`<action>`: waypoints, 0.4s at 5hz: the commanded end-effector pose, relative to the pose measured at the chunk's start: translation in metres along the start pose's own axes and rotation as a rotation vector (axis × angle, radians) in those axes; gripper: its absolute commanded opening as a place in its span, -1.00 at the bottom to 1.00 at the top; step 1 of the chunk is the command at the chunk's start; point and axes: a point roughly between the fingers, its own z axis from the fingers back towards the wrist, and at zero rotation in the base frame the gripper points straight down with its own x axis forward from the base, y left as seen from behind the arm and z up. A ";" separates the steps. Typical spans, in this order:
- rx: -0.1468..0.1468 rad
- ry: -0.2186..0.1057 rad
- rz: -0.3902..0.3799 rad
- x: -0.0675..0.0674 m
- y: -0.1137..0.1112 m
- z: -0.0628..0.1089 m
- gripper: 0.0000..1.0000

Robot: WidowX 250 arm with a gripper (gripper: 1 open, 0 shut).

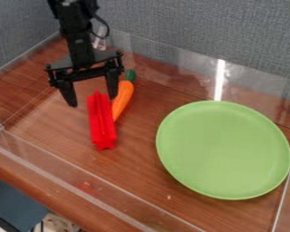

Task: Put the red object on the green plate

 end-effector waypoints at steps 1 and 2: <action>-0.011 -0.069 -0.002 0.008 -0.003 0.003 1.00; -0.008 -0.107 -0.012 0.009 -0.007 -0.001 1.00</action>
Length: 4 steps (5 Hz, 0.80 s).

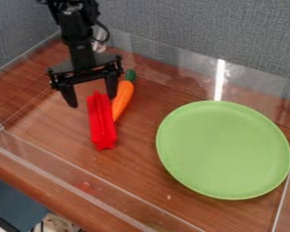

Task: Put the red object on the green plate

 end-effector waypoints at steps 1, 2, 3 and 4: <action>-0.004 -0.061 -0.032 0.002 -0.007 0.006 1.00; 0.003 -0.085 -0.049 0.003 -0.009 0.010 1.00; 0.012 -0.102 -0.054 0.005 -0.010 0.012 1.00; 0.018 -0.112 -0.049 0.008 -0.009 0.013 1.00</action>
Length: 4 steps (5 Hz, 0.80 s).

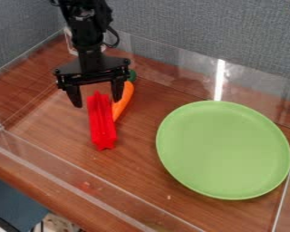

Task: Put the red object on the green plate

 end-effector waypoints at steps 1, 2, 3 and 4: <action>-0.023 -0.068 0.000 0.013 -0.005 0.017 1.00; -0.017 -0.074 0.009 0.016 -0.005 0.016 1.00; -0.010 -0.080 0.024 0.018 -0.004 0.014 1.00; -0.002 -0.083 0.041 0.019 -0.003 0.011 1.00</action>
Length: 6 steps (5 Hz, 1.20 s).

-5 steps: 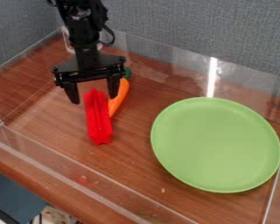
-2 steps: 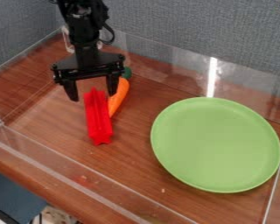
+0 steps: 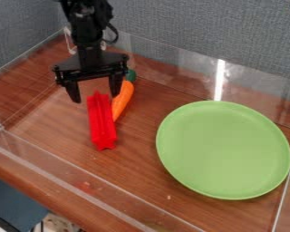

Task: Put the red object on the green plate

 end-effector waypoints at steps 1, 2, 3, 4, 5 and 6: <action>-0.017 -0.051 0.012 0.011 -0.005 0.010 1.00; -0.012 -0.055 0.018 0.011 -0.004 0.008 1.00; -0.010 -0.058 0.020 0.012 -0.005 0.007 1.00; -0.007 -0.059 0.021 0.012 -0.005 0.005 -1.00; -0.034 -0.073 0.020 0.012 -0.009 0.023 -1.00; -0.088 -0.093 0.014 0.011 -0.017 0.055 -1.00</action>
